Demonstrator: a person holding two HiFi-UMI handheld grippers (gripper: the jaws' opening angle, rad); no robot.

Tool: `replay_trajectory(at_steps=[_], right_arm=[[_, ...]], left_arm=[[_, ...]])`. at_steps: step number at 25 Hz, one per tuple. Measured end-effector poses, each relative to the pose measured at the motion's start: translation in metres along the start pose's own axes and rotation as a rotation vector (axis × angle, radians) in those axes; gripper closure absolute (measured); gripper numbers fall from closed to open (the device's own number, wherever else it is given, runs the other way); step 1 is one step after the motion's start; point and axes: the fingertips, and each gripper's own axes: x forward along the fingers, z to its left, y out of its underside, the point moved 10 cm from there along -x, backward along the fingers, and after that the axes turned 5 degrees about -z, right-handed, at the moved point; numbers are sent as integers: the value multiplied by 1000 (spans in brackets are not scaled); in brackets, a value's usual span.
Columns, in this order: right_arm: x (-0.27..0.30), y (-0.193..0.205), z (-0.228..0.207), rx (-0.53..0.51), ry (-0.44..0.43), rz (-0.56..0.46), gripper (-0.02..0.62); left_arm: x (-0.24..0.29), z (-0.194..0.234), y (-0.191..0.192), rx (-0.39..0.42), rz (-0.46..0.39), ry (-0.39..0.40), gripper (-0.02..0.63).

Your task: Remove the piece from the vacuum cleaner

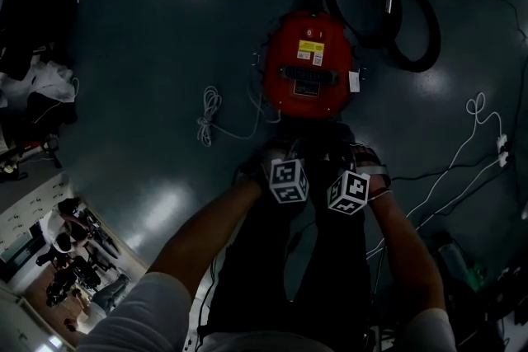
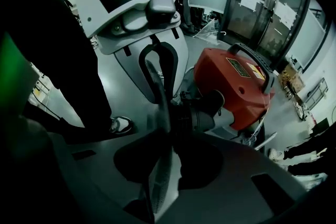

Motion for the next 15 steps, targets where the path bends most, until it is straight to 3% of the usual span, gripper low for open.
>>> replay_trajectory(at_steps=[5, 10, 15], right_arm=[[0, 0, 4, -14, -38, -3, 547], [-7, -4, 17, -2, -109, 4, 552], [-27, -9, 27, 19, -123, -6, 552]], left_arm=[[3, -1, 2, 10, -5, 22, 564], [-1, -15, 4, 35, 15, 82, 569], [-18, -30, -2, 43, 21, 105, 569]])
